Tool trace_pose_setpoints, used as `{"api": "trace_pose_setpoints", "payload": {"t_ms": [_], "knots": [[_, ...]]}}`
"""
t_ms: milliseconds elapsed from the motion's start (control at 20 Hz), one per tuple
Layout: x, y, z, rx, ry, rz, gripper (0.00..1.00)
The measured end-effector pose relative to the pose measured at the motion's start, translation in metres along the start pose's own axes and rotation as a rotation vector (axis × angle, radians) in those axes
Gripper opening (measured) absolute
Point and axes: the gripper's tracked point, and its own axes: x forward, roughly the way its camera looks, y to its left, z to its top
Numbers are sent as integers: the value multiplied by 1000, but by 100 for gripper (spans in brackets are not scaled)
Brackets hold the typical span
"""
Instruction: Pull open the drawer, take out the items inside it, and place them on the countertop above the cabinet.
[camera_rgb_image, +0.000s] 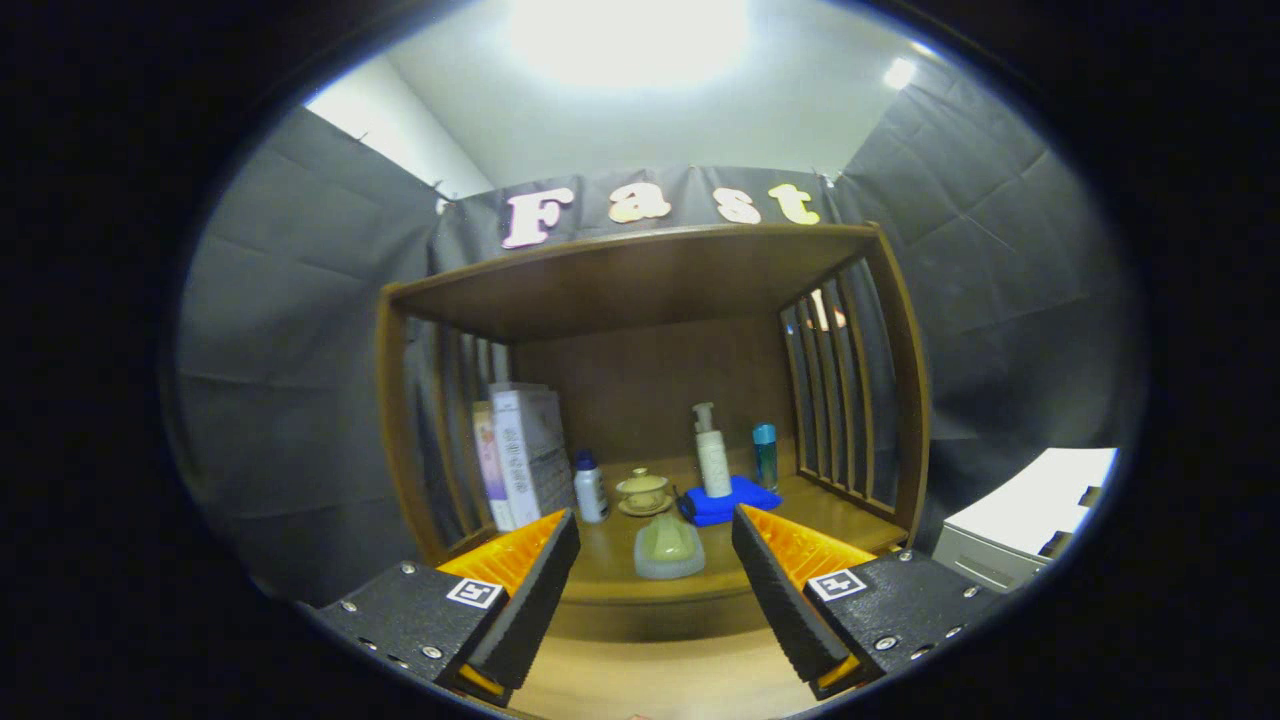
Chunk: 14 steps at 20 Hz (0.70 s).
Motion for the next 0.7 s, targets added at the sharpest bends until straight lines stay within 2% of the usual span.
{"api": "trace_pose_setpoints", "payload": {"t_ms": [200,350,700], "knots": [[-46,34,-40,-60,65,62,96],[-85,43,-80,-71,122,58,96],[-146,33,-122,-105,184,13,96]]}}
